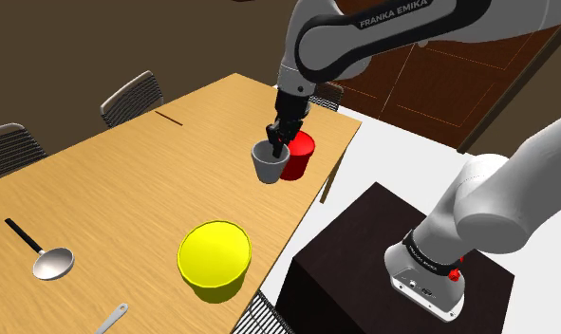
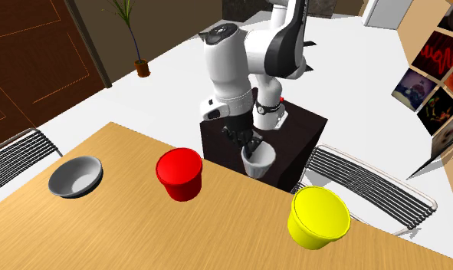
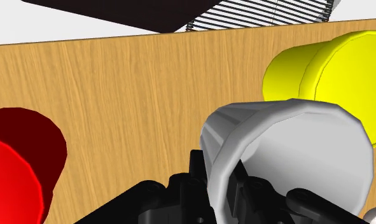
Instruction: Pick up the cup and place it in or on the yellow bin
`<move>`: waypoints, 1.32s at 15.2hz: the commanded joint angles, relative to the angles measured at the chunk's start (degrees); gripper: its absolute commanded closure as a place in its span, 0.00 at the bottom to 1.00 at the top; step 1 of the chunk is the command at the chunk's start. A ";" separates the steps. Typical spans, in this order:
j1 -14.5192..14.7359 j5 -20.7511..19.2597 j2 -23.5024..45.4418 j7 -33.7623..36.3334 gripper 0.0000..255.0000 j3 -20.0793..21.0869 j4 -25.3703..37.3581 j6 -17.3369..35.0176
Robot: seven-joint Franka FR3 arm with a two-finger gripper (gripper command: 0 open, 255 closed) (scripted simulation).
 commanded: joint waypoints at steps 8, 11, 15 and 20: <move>4.48 1.46 0.12 10.41 1.00 6.37 3.14 -0.56; 6.26 1.67 1.35 14.84 1.00 9.08 5.03 -0.14; 8.49 1.25 3.84 20.95 1.00 12.59 8.42 0.37; 10.07 0.42 6.76 25.20 1.00 15.08 10.43 2.18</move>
